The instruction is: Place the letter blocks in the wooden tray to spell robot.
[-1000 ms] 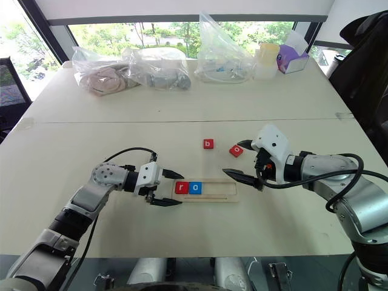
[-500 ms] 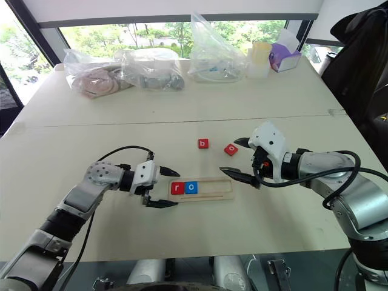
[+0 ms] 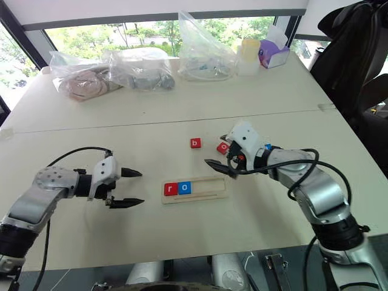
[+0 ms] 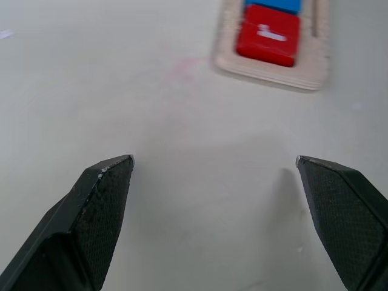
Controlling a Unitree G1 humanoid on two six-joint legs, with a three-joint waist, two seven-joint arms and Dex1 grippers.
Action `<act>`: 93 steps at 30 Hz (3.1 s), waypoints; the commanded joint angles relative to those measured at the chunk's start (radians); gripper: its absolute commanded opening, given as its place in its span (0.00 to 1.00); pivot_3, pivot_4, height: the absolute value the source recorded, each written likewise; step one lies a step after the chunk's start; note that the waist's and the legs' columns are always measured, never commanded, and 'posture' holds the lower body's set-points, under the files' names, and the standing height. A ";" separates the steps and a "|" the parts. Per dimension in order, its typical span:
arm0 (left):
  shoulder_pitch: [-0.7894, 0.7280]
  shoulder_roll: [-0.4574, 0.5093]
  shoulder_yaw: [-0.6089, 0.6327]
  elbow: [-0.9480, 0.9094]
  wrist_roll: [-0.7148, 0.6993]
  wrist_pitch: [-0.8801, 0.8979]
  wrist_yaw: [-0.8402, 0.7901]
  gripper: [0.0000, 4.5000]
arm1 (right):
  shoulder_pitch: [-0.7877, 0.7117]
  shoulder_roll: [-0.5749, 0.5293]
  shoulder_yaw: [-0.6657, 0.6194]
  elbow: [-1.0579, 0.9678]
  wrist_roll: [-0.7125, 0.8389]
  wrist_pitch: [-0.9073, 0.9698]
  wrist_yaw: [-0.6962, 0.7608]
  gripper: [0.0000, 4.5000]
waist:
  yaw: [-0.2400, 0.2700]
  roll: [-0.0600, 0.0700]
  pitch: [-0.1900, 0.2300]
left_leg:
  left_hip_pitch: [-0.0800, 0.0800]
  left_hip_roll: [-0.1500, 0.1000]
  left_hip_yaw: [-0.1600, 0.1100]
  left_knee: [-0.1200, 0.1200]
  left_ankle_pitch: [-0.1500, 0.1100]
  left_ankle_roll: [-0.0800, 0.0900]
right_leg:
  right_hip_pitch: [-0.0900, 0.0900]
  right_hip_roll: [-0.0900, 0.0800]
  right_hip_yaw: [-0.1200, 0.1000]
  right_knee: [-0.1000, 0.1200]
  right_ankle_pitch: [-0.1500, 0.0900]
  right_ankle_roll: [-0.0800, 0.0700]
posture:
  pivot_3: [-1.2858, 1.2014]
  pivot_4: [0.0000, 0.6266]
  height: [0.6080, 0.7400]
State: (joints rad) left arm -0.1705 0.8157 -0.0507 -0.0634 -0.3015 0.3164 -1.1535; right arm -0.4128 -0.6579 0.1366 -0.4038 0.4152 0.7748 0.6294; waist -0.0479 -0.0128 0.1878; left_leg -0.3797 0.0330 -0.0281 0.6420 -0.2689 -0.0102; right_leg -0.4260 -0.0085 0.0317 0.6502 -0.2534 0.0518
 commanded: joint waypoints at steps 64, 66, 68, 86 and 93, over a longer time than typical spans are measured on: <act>-0.036 -0.159 0.060 -0.500 -0.363 0.281 0.294 1.00 | 0.050 0.228 -0.213 -0.419 -0.180 0.840 -0.375 0.25 | 0.009 -0.001 0.000 | -0.011 -0.003 -0.005 0.004 0.000 -0.001 | -0.005 -0.001 -0.004 -0.001 0.004 0.001 | 0.52 0.24 0.99; -0.032 -0.155 0.056 -0.502 -0.360 0.275 0.286 1.00 | 0.132 0.235 -0.268 -0.452 -0.150 0.840 -0.384 0.25 | 0.004 -0.001 0.001 | -0.011 -0.003 -0.004 0.004 0.000 -0.001 | -0.005 -0.001 -0.004 -0.001 0.001 0.001 | 0.52 0.24 0.99; -0.035 -0.158 0.050 -0.501 -0.360 0.272 0.281 1.00 | 0.221 0.252 -0.330 -0.477 -0.131 0.840 -0.403 0.25 | 0.005 -0.001 0.000 | -0.010 -0.003 -0.003 0.004 0.000 -0.001 | -0.005 -0.001 -0.003 -0.001 0.001 0.001 | 0.52 0.24 0.99; -0.033 -0.144 0.048 -0.502 -0.349 0.270 0.270 1.00 | 0.183 -0.107 -0.306 -0.443 0.106 0.794 -0.206 0.99 | 0.006 0.001 0.003 | -0.011 -0.004 -0.001 0.006 0.000 -0.001 | -0.004 -0.003 -0.001 -0.003 0.000 0.001 | 0.52 0.24 0.99; -0.002 -0.133 0.069 -0.547 -0.364 0.291 0.303 1.00 | 0.213 -0.483 -0.222 -0.081 0.020 0.003 0.387 0.99 | 0.007 -0.004 0.005 | -0.010 -0.003 -0.002 0.005 0.000 0.000 | -0.004 -0.001 -0.003 -0.004 0.000 0.002 | 0.52 0.24 0.99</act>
State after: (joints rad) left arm -0.1741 0.6717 -0.0132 -0.5688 -0.6458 0.6054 -0.8608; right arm -0.2094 -1.1293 -0.1060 -0.5338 0.4634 0.9263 0.9169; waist -0.0411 -0.0168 0.1928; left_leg -0.3898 0.0298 -0.0299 0.6473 -0.2687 -0.0106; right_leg -0.4295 -0.0098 0.0293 0.6460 -0.2536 0.0539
